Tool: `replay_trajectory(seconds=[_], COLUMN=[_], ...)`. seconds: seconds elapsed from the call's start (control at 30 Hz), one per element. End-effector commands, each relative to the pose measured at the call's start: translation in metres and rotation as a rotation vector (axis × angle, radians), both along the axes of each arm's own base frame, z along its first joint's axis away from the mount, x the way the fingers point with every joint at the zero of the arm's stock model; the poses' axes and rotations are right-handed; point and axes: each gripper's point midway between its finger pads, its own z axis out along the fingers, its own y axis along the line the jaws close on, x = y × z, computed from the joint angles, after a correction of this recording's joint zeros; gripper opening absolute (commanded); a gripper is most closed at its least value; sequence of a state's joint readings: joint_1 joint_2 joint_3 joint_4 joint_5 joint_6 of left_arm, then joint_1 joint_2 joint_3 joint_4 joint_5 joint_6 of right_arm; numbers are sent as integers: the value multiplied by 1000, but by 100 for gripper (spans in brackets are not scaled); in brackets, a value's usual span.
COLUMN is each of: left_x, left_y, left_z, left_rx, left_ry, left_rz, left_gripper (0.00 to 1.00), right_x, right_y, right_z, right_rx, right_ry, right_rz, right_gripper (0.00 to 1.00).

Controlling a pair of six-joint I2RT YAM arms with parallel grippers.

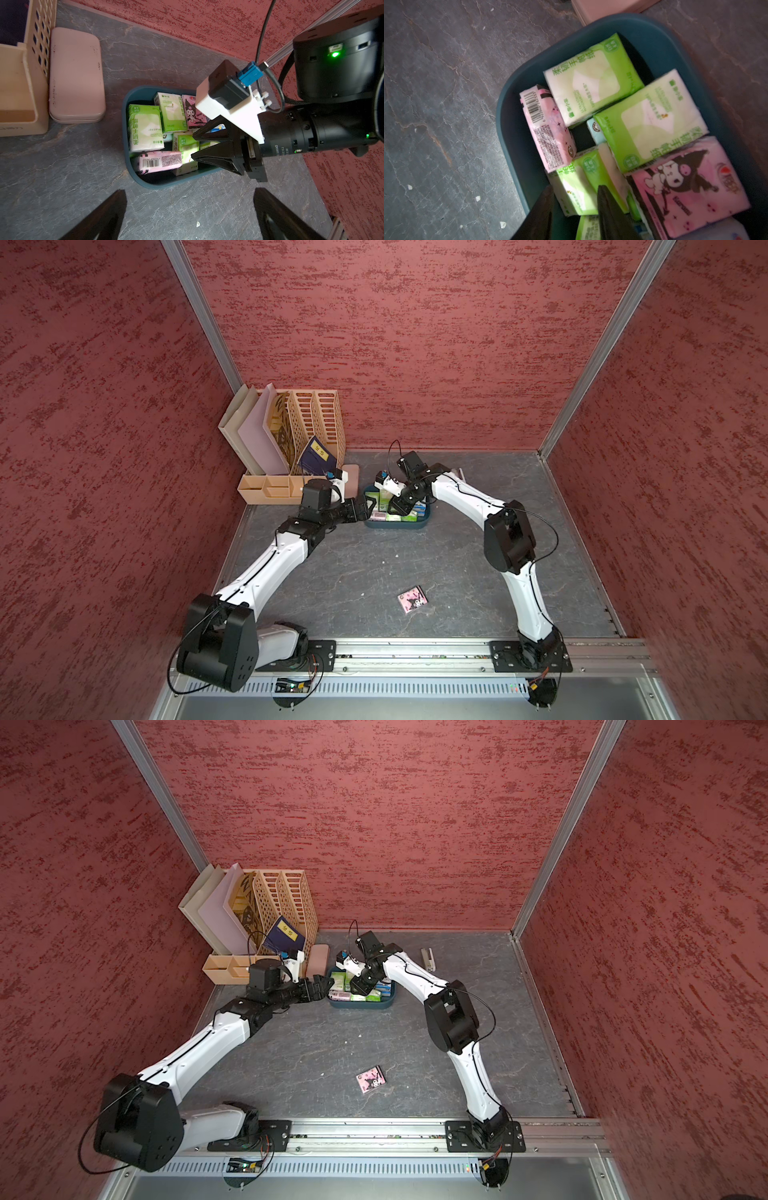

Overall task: Put the pocket tissues into the storage box
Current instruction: Adjust the pocket tissues in the storage box.

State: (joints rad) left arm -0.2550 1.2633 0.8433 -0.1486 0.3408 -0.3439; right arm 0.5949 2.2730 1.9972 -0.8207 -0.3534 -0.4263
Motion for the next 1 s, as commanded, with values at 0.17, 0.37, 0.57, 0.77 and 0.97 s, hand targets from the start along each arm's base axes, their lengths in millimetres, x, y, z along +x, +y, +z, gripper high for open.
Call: replay_trajectory(seconds=[0.17,0.37,0.57,0.77,0.97], left_x=[5,7,6,5,5], left_y=[1,2,4,6,7], left_z=[8,5,2,-1,-1], left_rx=[-21,-21,-21,-18,-19], left_ry=[-28,-21,-13,-9,-9], left_rz=[-4,-2,2,5,8], left_gripper=[100,100,100,100,100], right_x=[20,21,19,12,12], right_y=[9,9,10,7,3], right_z=[1,-12,-21,-30,-31], right_rx=[-8,-32,-36,-53,-72], right_ry=[-94,-81,-56,-23,-24], right_rz=[21,33,44,60,50], right_gripper=[39,39,40,39,8])
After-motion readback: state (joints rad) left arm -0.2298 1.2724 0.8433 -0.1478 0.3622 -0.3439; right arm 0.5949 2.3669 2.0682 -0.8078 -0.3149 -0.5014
